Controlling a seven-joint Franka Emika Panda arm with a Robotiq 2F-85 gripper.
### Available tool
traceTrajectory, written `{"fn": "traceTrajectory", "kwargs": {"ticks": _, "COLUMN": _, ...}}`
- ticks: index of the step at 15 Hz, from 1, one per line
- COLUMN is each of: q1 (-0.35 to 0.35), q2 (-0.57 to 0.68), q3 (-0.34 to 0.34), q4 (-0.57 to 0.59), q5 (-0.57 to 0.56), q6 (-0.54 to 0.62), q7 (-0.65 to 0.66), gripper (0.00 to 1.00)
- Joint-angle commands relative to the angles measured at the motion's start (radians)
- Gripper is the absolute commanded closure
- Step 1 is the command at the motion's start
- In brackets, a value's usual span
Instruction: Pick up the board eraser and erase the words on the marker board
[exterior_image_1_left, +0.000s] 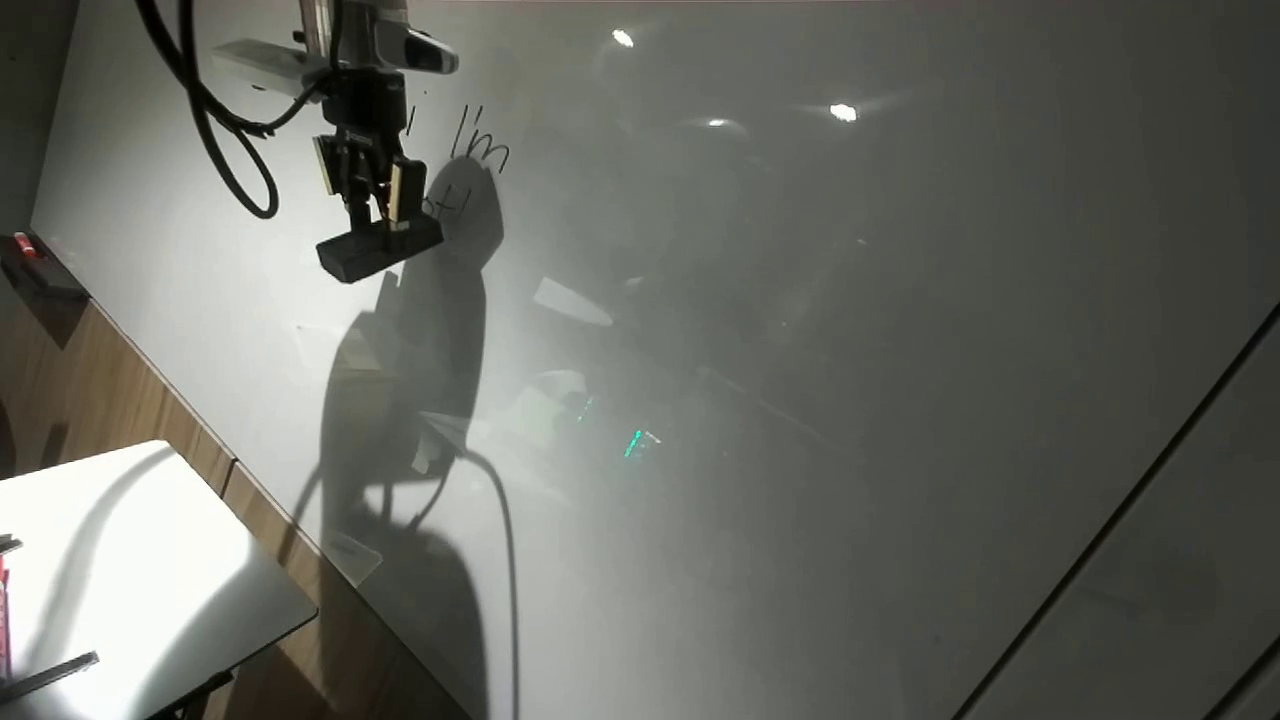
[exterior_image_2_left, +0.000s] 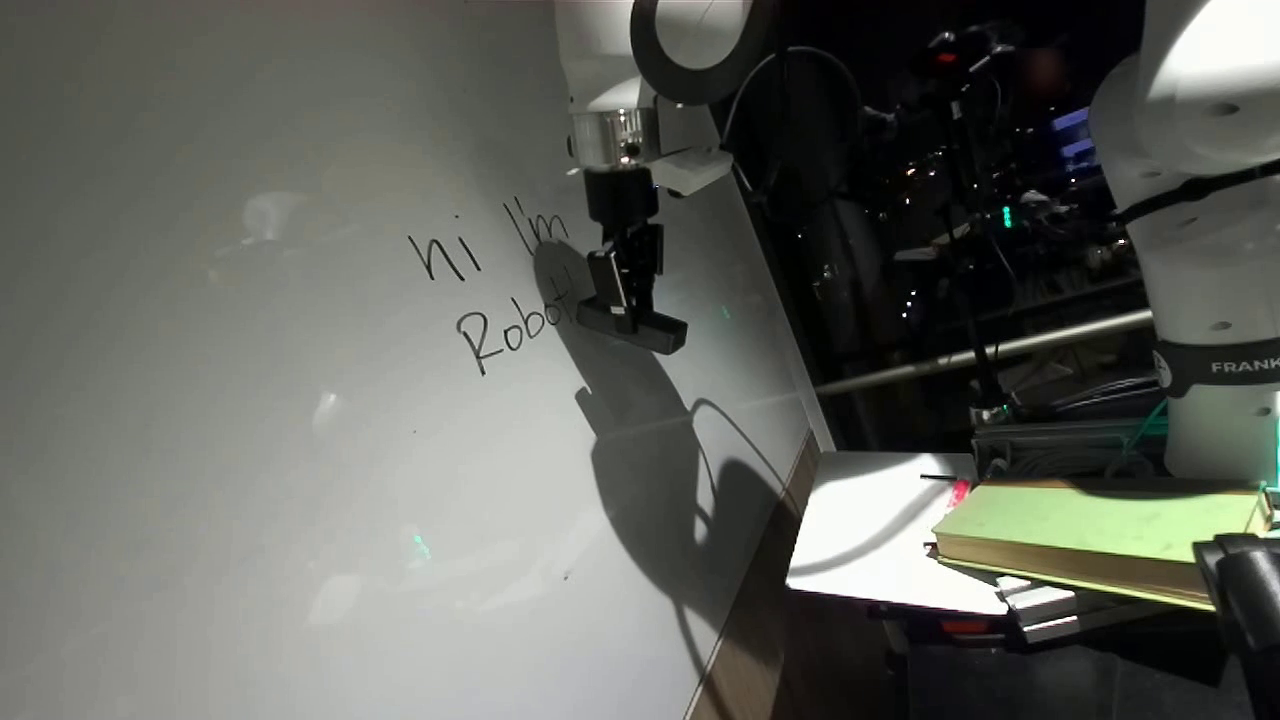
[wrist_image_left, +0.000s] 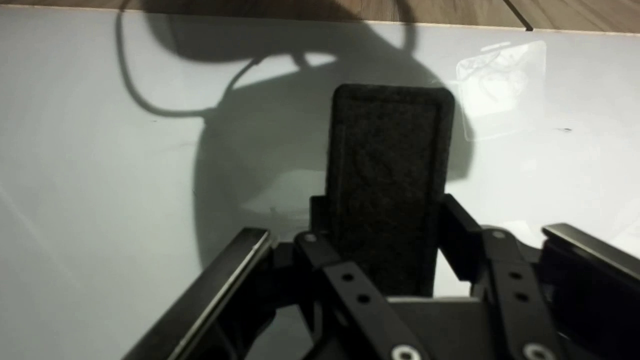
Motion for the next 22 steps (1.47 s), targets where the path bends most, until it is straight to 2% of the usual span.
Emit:
{"fn": "traceTrajectory", "kwargs": {"ticks": 1, "q1": 0.000, "q2": 0.064, "q3": 0.008, "q4": 0.057, "q5": -0.036, "q6": 0.024, "q7": 0.015, "gripper": 0.70}}
{"fn": "traceTrajectory", "kwargs": {"ticks": 5, "q1": -0.003, "q2": 0.107, "q3": -0.002, "q4": 0.089, "q5": -0.062, "q6": 0.029, "q7": 0.011, "gripper": 0.70}}
{"fn": "traceTrajectory", "kwargs": {"ticks": 11, "q1": -0.007, "q2": 0.100, "q3": -0.025, "q4": 0.124, "q5": -0.073, "q6": -0.006, "q7": -0.011, "gripper": 0.70}}
{"fn": "traceTrajectory", "kwargs": {"ticks": 19, "q1": -0.008, "q2": 0.105, "q3": -0.076, "q4": 0.297, "q5": -0.051, "q6": -0.093, "q7": -0.038, "gripper": 0.70}}
{"fn": "traceTrajectory", "kwargs": {"ticks": 22, "q1": -0.001, "q2": 0.112, "q3": -0.072, "q4": 0.316, "q5": -0.051, "q6": -0.114, "q7": -0.030, "gripper": 0.70}}
